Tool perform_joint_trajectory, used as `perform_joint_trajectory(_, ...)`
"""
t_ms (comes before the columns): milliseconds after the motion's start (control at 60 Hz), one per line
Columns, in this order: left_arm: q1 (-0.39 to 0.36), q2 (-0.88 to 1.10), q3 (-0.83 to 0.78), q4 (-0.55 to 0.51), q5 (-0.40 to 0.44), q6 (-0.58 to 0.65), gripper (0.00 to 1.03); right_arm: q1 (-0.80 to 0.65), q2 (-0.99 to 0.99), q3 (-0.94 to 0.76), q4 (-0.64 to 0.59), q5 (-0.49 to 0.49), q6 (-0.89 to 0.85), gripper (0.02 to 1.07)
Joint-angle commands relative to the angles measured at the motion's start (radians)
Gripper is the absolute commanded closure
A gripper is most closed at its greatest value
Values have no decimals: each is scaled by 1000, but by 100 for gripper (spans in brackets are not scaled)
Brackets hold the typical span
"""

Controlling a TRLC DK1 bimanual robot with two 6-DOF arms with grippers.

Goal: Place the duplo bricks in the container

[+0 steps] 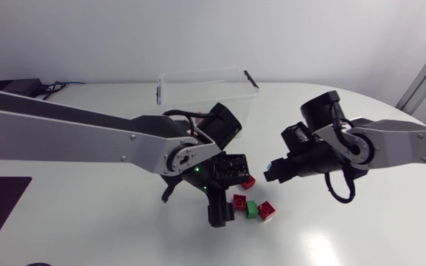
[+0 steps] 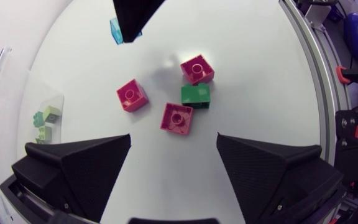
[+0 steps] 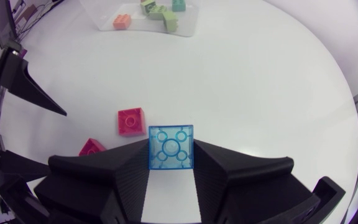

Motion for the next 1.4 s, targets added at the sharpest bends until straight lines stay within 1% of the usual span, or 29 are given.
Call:
perform_joint_trajectory(0,-6,49,29,2,8,26,7,-31,-42,-37,-30,-20,-29,81)
perform_joint_trajectory(300,-26,131,116,-62,14,39,7,-68,-118,-34,-75,-60,-30,81)
perform_joint_trajectory(600,-43,227,219,-151,14,56,7,-128,-166,-13,-116,-114,-33,81)
perform_joint_trajectory(750,-47,261,265,-201,15,60,14,-171,-187,29,-141,-143,-27,81)
perform_joint_trajectory(817,-52,270,279,-214,17,59,18,-185,-198,46,-150,-155,-24,81)
perform_joint_trajectory(883,-53,292,309,-256,23,60,23,-197,-203,63,-161,-161,-23,81)
perform_joint_trajectory(983,-53,315,342,-282,23,57,36,-208,-213,78,-175,-168,-23,81)
perform_joint_trajectory(1017,-53,324,352,-289,23,56,42,-211,-216,81,-181,-169,-23,81)
perform_joint_trajectory(1033,-52,332,360,-296,23,56,47,-214,-218,82,-182,-172,-21,81)
perform_joint_trajectory(1050,-52,335,363,-297,23,54,50,-214,-219,84,-182,-174,-21,81)
perform_joint_trajectory(1100,-50,347,368,-302,23,56,62,-220,-226,86,-184,-174,-21,81)
perform_joint_trajectory(1117,-52,350,369,-302,23,57,70,-220,-227,87,-184,-174,-21,81)
perform_joint_trajectory(1150,-52,356,369,-302,23,56,81,-222,-229,92,-185,-174,-20,81)
perform_joint_trajectory(1167,-52,359,369,-302,23,56,83,-223,-229,95,-187,-174,-20,81)
perform_joint_trajectory(1283,-52,359,352,-305,22,54,84,-234,-221,132,-185,-184,0,81)
perform_joint_trajectory(1383,-44,322,329,-313,23,51,85,-223,-195,178,-182,-184,31,81)
